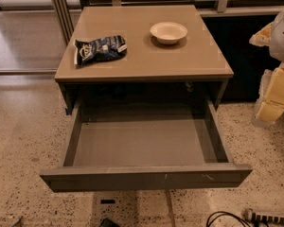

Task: Close top drawer

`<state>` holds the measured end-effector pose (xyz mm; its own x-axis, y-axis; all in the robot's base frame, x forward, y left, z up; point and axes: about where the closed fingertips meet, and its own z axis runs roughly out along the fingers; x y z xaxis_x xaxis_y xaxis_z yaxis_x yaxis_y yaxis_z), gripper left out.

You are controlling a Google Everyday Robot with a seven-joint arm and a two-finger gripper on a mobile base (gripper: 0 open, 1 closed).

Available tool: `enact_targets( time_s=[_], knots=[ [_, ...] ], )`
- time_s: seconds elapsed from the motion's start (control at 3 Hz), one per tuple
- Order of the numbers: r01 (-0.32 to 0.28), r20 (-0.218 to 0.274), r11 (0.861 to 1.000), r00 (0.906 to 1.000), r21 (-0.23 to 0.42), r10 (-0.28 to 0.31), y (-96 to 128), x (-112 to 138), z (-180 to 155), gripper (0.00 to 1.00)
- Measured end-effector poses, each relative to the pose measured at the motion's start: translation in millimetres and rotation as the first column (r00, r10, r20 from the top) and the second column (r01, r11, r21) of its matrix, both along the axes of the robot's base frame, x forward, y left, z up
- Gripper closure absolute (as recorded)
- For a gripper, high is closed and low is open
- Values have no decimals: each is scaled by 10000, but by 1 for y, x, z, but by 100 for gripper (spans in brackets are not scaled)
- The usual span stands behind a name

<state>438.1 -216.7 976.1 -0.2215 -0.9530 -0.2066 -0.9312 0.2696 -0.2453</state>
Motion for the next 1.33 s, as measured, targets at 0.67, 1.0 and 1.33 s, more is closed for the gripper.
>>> enact_targets(
  time_s=[0.67,1.0,1.33],
  knots=[
    [60,-413,9982,9991,597,-35,4,-14,-26,0],
    [22,-949,9901,9954,1402,113,16,-31,-64,0],
    [-179,-1289,9813,9907,1915,432,32,-41,-99,19]
  ],
)
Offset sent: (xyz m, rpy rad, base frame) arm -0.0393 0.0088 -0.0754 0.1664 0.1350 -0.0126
